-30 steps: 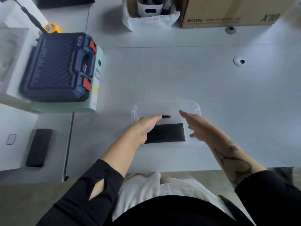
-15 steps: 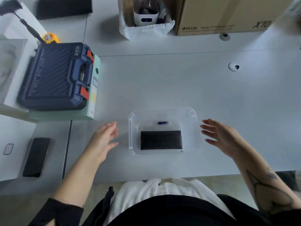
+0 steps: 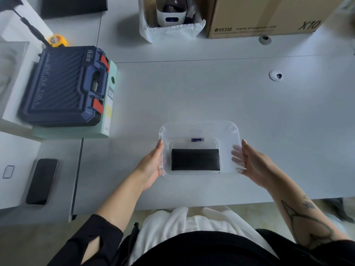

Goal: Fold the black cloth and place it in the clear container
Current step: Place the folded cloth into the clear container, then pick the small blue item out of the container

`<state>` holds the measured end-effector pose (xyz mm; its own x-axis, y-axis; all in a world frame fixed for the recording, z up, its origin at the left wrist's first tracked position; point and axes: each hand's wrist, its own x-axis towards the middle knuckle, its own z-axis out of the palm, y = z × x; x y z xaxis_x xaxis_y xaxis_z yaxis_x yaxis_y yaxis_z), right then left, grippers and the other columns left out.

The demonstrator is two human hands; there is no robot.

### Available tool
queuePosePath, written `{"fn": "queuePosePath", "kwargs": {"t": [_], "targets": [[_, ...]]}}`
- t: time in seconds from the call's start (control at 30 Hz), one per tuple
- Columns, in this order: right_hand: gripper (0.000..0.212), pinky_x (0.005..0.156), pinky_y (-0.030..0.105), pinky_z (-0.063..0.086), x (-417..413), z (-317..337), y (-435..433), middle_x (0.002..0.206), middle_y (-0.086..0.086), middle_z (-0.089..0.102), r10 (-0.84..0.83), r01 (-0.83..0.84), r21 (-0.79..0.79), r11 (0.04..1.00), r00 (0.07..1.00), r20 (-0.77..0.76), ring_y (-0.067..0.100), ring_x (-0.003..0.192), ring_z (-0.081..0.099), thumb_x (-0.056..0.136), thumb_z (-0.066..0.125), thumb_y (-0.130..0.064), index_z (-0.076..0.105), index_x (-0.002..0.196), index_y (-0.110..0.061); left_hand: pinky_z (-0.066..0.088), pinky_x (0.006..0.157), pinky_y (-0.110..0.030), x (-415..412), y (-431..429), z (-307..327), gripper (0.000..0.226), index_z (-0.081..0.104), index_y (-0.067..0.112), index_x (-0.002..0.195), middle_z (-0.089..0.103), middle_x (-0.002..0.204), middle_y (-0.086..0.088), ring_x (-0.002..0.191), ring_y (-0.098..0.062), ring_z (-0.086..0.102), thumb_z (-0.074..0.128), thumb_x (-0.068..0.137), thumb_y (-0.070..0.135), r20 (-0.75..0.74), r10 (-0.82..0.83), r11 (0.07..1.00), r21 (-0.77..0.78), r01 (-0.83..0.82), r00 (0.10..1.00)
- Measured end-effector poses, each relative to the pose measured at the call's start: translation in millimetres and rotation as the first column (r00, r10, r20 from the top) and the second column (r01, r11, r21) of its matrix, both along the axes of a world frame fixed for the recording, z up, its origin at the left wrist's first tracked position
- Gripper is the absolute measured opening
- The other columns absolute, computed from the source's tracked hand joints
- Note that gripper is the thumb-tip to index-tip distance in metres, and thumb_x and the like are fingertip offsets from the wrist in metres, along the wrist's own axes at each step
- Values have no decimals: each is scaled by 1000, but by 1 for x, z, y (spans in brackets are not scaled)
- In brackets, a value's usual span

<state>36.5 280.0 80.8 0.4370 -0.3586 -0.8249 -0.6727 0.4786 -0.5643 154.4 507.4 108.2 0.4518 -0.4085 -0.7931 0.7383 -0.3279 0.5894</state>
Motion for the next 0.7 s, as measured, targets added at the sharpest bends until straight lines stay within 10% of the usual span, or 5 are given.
{"fn": "queuePosePath", "kwargs": {"t": [0.27,0.37,0.53,0.6,0.7], "targets": [[55,75,34,44,-5,1,-20,111,2,58,15,-15,6,1000,1000,-26,18,95,54,96,34,-48,49,133,-10,46,82,-22,-5,-20,-5,60,34,15,146,46,138,1,128,-17,45,24,98,49,9,30,995,97,-31,1000],[48,100,43,36,2,15,-29,128,5,55,-50,45,-220,975,999,-17,23,126,48,93,42,-47,52,127,-14,33,110,-37,7,-15,-8,76,30,12,147,35,155,-3,139,-21,37,36,90,61,205,69,934,331,-135,976],[24,95,34,43,30,40,-29,111,1,64,-52,128,-313,941,970,239,15,108,57,94,47,-24,62,113,-17,47,92,-29,9,-36,26,17,55,22,106,64,106,4,103,-7,62,49,93,12,733,320,893,-20,-450,600],[27,94,34,43,41,34,-22,112,1,63,17,37,-256,966,978,208,18,111,57,93,49,-26,61,115,-17,49,88,-34,2,-54,22,21,55,25,94,63,94,6,87,-3,62,48,92,6,715,265,944,-56,-324,647],[48,98,39,36,49,14,-9,133,4,51,176,-173,-122,977,984,15,22,130,44,90,49,-45,50,130,-19,36,102,-25,-8,-80,-13,31,52,13,124,56,129,-3,118,-16,53,47,94,12,501,-24,976,198,-88,865]]}}
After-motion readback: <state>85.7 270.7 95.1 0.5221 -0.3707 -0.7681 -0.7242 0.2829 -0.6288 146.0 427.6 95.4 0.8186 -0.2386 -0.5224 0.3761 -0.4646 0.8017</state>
